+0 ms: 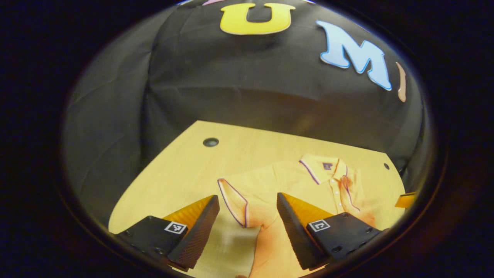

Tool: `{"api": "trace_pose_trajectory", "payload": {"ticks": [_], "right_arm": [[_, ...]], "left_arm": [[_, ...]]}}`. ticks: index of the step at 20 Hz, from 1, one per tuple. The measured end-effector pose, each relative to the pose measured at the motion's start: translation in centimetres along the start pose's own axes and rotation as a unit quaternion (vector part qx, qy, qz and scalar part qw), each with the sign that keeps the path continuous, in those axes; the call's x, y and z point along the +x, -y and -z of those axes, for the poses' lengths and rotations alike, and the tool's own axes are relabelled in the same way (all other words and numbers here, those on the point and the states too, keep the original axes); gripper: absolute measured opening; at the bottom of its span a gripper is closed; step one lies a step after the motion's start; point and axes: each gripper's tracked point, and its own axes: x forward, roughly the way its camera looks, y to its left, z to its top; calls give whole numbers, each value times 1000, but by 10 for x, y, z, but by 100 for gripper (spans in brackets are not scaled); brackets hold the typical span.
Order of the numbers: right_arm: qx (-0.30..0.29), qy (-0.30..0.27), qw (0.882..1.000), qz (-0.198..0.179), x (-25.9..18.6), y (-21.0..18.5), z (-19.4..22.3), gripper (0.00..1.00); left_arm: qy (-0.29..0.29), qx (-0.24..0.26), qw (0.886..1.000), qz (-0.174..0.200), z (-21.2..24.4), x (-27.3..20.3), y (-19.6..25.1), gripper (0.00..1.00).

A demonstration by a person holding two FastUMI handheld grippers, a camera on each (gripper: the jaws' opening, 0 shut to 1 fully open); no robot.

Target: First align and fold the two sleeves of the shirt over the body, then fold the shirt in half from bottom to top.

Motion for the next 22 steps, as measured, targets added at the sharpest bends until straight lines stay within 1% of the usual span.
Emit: {"api": "trace_pose_trajectory", "payload": {"ticks": [2, 4, 8, 12, 14, 16, 19, 21, 22], "right_arm": [[9, 4, 1000, 8, -8, 9, 3, 25], [14, 2, 1000, 17, -15, 21, 8, 25], [26, -4, 999, 34, -20, 41, 17, 25], [39, 2, 999, 35, -21, 45, 13, 25], [42, 3, 999, 33, -19, 43, 11, 25], [43, 2, 999, 31, -17, 40, 11, 25], [40, -1, 999, 26, -13, 36, 13, 25], [38, -3, 999, 23, -11, 34, 13, 25], [38, -4, 999, 23, -11, 33, 13, 25]], "left_arm": [[-25, -7, 1000, -13, 22, 20, -8, 99], [-44, -7, 999, -22, 34, 31, -12, 99], [-62, -4, 998, -26, 50, 43, -7, 99], [-80, -18, 996, -39, 62, 46, -12, 99], [-85, -10, 995, -44, 65, 46, -12, 99], [-92, 12, 994, -57, 68, 48, -12, 98], [-92, 25, 994, -51, 64, 51, -7, 69], [-90, 27, 994, -46, 63, 54, -5, 42], [-89, 27, 995, -39, 62, 54, -2, 33]]}}
